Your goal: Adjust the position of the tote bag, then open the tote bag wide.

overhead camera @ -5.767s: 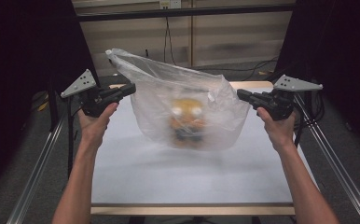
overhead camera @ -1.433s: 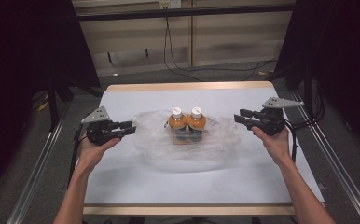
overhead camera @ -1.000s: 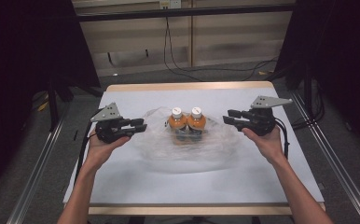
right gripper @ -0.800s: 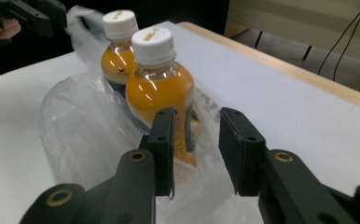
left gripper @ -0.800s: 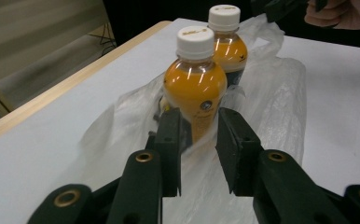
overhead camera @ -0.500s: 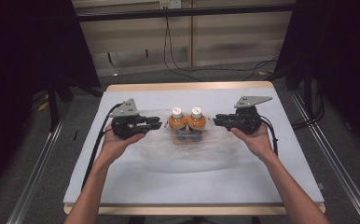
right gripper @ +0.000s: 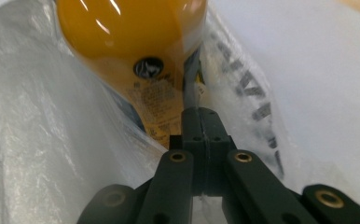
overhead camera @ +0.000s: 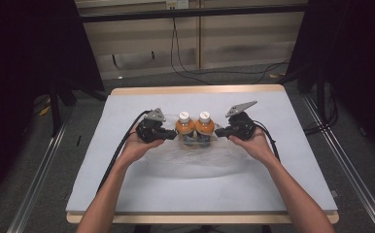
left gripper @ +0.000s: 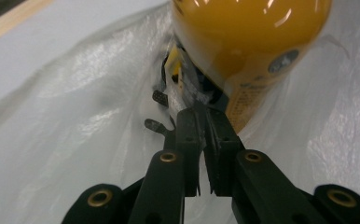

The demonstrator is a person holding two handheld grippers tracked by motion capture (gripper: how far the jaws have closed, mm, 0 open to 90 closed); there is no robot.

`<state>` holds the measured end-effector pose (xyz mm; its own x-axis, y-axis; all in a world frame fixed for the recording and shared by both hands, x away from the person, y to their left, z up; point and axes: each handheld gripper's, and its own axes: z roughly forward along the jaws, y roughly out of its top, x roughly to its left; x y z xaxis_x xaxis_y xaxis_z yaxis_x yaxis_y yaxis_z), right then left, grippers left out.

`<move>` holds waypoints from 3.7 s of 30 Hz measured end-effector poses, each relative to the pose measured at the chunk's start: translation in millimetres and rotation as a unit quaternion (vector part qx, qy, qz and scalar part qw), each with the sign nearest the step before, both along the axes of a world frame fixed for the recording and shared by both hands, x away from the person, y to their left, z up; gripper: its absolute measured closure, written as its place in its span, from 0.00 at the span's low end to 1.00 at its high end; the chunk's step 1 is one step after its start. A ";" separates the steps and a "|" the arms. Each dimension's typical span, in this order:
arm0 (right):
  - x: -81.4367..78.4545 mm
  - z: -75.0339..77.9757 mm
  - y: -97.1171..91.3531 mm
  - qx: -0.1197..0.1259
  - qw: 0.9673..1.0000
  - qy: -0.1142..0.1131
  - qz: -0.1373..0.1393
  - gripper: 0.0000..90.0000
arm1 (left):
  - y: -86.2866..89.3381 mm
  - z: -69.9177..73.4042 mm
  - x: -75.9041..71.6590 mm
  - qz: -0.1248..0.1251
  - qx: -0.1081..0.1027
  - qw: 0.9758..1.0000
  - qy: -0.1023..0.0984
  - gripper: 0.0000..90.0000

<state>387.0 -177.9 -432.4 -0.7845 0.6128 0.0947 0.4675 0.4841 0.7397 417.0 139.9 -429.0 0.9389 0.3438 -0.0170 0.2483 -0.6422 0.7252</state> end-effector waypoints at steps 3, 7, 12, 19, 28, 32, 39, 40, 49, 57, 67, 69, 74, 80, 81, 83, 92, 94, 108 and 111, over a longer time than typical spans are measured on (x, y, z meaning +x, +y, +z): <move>1.6 -6.2 3.7 -0.013 1.000 0.013 0.008 1.00 | -3.2 -6.6 -0.8 -0.011 0.022 1.000 0.008 0.94; 5.0 -15.9 8.3 -0.032 0.999 0.026 0.010 1.00 | -4.6 -16.7 0.5 -0.004 0.036 0.999 0.013 0.94; 12.7 -26.2 6.9 -0.041 0.998 0.044 0.006 1.00 | -4.9 -25.3 2.2 0.005 0.064 0.998 0.017 0.94; 10.1 -38.1 13.2 -0.087 0.993 0.069 0.023 1.00 | -6.0 -37.3 0.7 -0.004 0.107 0.994 0.017 0.96; -2.8 -30.0 3.8 -0.159 0.984 0.059 0.044 1.00 | 11.8 -35.4 -0.1 0.000 0.123 0.992 0.023 0.99; -11.9 -28.1 -7.1 -0.172 0.981 0.069 0.055 1.00 | 17.0 -34.3 -2.7 -0.009 0.132 0.991 0.021 1.00; -27.4 -26.4 -19.3 -0.176 0.979 0.081 0.065 1.00 | 20.2 -30.6 -10.6 -0.025 0.159 0.987 0.024 1.00; -28.5 -26.1 -19.9 -0.181 0.978 0.079 0.068 1.00 | 20.2 -30.6 -10.6 -0.025 0.159 0.987 0.024 1.00; -37.4 -22.7 -24.7 -0.209 0.971 0.084 0.075 1.00 | 21.4 -25.8 -20.7 -0.046 0.208 0.977 0.014 1.00; -31.1 -23.7 -32.0 -0.219 0.972 0.068 0.055 1.00 | 26.0 -26.3 -11.3 -0.029 0.222 0.975 -0.001 1.00; -17.6 -25.6 -41.9 -0.208 0.976 0.065 0.026 1.00 | 35.6 -26.9 6.7 -0.015 0.217 0.976 0.004 1.00; -15.7 -25.5 -44.9 -0.209 0.975 0.066 0.029 1.00 | 37.6 -27.1 9.5 -0.004 0.225 0.974 -0.006 1.00; -9.7 -25.9 -52.3 -0.207 0.976 0.065 0.019 1.00 | 38.2 -27.3 10.7 -0.007 0.230 0.973 -0.009 1.00; -11.1 -24.6 -53.1 -0.230 0.971 0.062 0.023 1.00 | 46.3 -28.2 13.0 0.001 0.213 0.977 -0.002 1.00; -11.2 -24.7 -53.7 -0.228 0.971 0.063 0.020 1.00 | 48.3 -27.8 13.8 -0.003 0.217 0.976 -0.005 1.00; -10.5 -24.4 -56.3 -0.228 0.971 0.066 0.025 1.00 | 53.8 -28.0 13.6 0.008 0.221 0.975 -0.003 1.00; -13.7 -24.0 -55.9 -0.245 0.967 0.058 0.023 1.00 | 61.2 -27.4 11.0 0.013 0.222 0.975 0.003 1.00; -14.3 -23.9 -56.5 -0.248 0.967 0.055 0.025 1.00 | 62.2 -27.8 10.3 0.013 0.218 0.976 0.002 1.00; -20.1 -24.0 -58.9 -0.254 0.966 0.045 0.030 1.00 | 63.5 -26.0 4.7 0.020 0.226 0.974 0.006 1.00; -19.2 -24.6 -60.7 -0.234 0.971 0.045 0.023 1.00 | 68.1 -26.5 5.7 0.023 0.197 0.980 0.020 1.00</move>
<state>367.8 -238.6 -457.1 -0.8130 0.5705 -0.1165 0.4903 0.7786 0.3916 422.7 208.0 -455.5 0.9235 0.3731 0.0892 0.3068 -0.8578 0.4123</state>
